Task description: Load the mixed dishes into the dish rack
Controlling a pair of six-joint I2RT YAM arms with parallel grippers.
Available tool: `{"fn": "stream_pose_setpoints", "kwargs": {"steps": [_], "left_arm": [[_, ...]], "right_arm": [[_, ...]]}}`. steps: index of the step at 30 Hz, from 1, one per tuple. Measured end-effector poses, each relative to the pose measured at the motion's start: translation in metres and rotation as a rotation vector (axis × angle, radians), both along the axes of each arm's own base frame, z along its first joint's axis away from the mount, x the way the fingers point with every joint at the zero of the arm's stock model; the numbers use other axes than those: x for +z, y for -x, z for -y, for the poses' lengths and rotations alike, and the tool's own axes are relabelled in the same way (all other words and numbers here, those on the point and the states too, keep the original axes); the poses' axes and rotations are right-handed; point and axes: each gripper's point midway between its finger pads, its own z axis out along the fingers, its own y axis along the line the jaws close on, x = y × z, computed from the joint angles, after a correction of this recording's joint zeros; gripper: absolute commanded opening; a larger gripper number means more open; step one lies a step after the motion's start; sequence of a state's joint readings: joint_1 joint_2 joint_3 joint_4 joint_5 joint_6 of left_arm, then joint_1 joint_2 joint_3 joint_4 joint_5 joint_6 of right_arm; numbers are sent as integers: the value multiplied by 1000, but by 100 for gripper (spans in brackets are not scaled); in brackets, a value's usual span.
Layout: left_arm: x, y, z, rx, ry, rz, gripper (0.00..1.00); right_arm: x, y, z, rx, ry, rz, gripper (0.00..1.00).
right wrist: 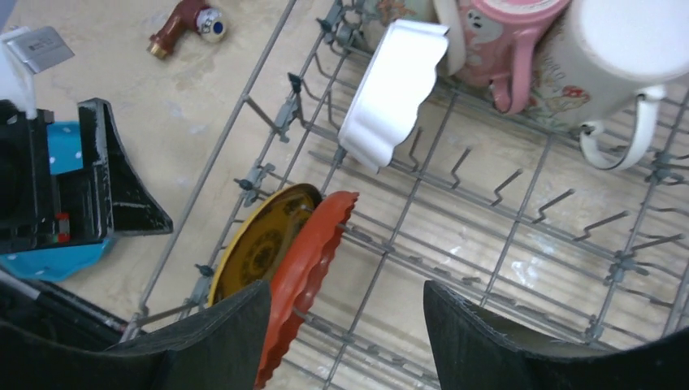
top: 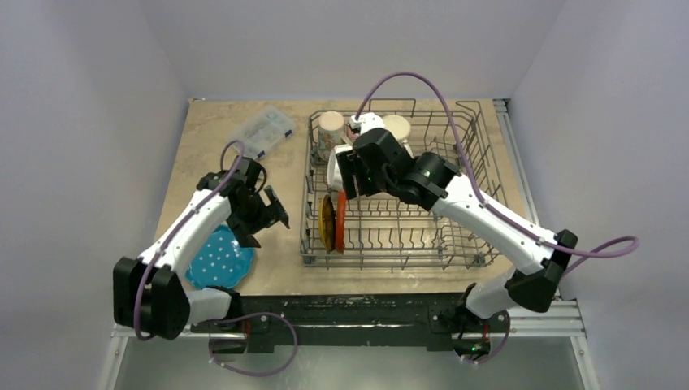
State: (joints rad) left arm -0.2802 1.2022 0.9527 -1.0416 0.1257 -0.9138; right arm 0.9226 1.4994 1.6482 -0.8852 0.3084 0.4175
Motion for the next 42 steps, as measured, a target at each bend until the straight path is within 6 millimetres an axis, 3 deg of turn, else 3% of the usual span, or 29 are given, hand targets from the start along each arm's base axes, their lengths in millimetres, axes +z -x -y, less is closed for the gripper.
{"fn": "stream_pose_setpoints", "kwargs": {"steps": [4,6,14,18,26,38,42], "left_arm": [[-25,-10,-21,-3,-80,-114,88],[-31,-14,-30,-12,-104,-144,85],[-44,-16,-66,12,-143,-181,61],[-61,-11,-68,-4,-139,-209,56],[-92,12,-77,-12,-162,-259,44],[-95,10,-82,-39,-165,-241,2],[-92,7,-85,-35,-184,-215,0]], "right_arm": [[6,1,17,-19,-21,78,71],[10,4,23,-13,-56,118,77],[36,21,49,-3,-217,278,80],[53,17,55,-29,-237,337,81],[44,14,64,-60,-179,329,83],[43,15,62,-80,-197,298,83],[41,13,57,-78,-186,284,82]]}}
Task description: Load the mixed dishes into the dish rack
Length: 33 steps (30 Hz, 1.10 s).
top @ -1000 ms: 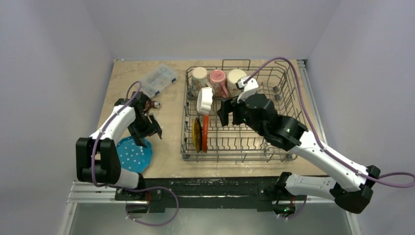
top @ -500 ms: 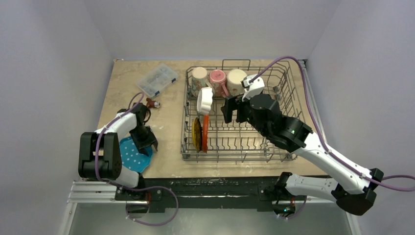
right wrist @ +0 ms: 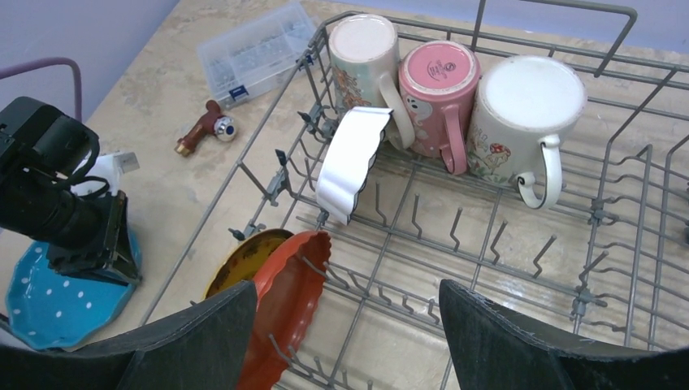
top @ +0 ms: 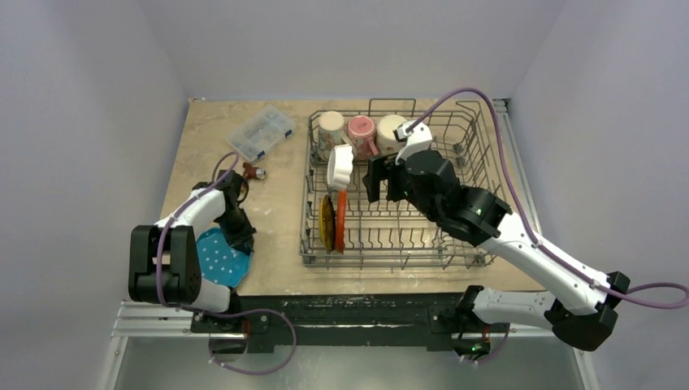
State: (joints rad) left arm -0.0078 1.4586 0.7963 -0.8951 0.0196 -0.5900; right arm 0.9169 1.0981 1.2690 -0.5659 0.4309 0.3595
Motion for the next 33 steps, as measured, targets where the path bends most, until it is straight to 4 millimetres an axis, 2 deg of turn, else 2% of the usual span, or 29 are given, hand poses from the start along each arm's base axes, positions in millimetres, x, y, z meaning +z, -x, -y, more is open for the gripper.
{"fn": "stream_pose_setpoints", "kwargs": {"steps": [6,17,24,30,33], "left_arm": [[10,-1,-2,2,-11,45,0],[72,-9,-3,66,-18,273,0],[100,-4,-4,152,-16,402,0],[111,-5,4,206,36,452,0],[104,-11,14,205,96,442,0]], "right_arm": [[4,-3,-6,3,1,-7,82],[3,-13,-30,40,11,-40,82],[4,-14,-42,76,5,-57,81],[-1,-11,-46,96,16,-79,81],[-2,-11,-46,99,19,-84,81]]}}
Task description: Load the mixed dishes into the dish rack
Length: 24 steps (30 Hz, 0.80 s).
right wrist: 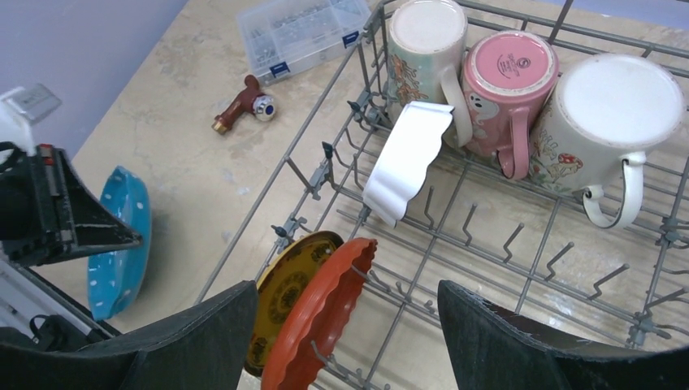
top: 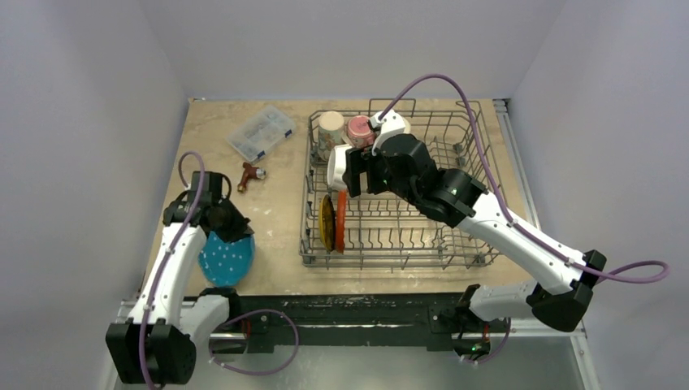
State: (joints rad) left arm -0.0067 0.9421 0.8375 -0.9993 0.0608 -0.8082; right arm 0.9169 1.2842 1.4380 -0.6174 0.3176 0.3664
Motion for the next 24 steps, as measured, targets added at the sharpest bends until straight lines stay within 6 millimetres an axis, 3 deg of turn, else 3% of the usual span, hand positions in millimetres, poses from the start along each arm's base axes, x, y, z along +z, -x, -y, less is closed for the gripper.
{"fn": "stream_pose_setpoints", "kwargs": {"steps": [6,14,18,24], "left_arm": [[-36,-11,19,-64,97,-143,0],[-81,3,32,-146,101,-307,1],[-98,7,34,-170,78,-377,13],[-101,5,35,-161,82,-379,32]], "right_arm": [[0,2,-2,14,-6,-8,81],[1,4,-2,14,-15,-11,80],[2,6,1,13,-18,-9,80],[4,10,9,6,-27,-3,80]]}}
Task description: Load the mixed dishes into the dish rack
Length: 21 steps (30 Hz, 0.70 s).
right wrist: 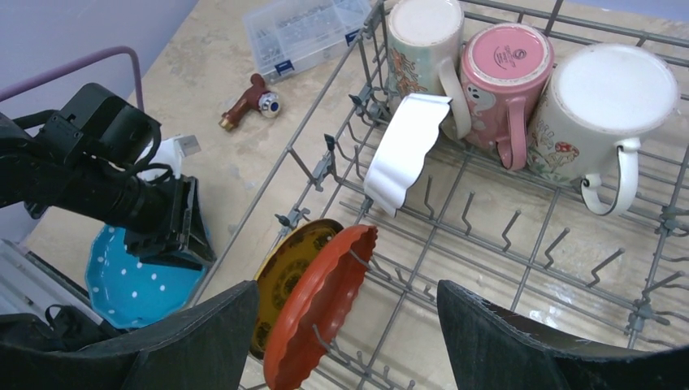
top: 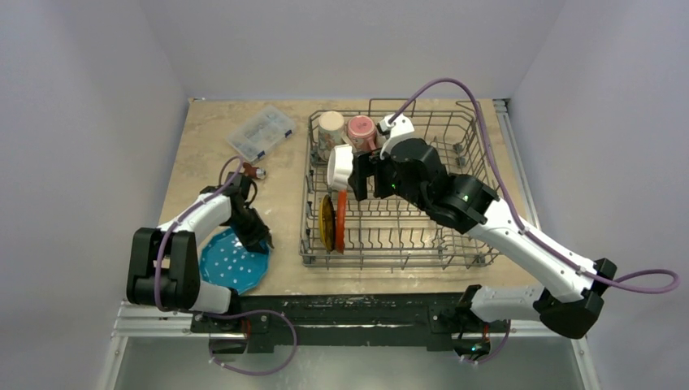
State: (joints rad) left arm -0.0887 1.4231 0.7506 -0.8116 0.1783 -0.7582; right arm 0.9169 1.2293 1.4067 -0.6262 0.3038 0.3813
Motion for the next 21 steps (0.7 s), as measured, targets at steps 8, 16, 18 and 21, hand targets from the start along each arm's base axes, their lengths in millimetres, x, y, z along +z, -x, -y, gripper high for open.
{"fn": "stream_pose_setpoints", "kwargs": {"steps": [8,16,18,21], "left_arm": [[-3,-3,-1,15,-25,-88,42],[-5,3,-11,20,-90,-148,15],[-5,3,-13,17,-100,-148,0],[-3,3,-17,15,-130,-157,0]], "right_arm": [[5,2,8,-19,-6,15,80],[3,1,9,-25,1,15,80],[0,1,10,-25,5,12,80],[0,1,10,-25,7,11,80]]}}
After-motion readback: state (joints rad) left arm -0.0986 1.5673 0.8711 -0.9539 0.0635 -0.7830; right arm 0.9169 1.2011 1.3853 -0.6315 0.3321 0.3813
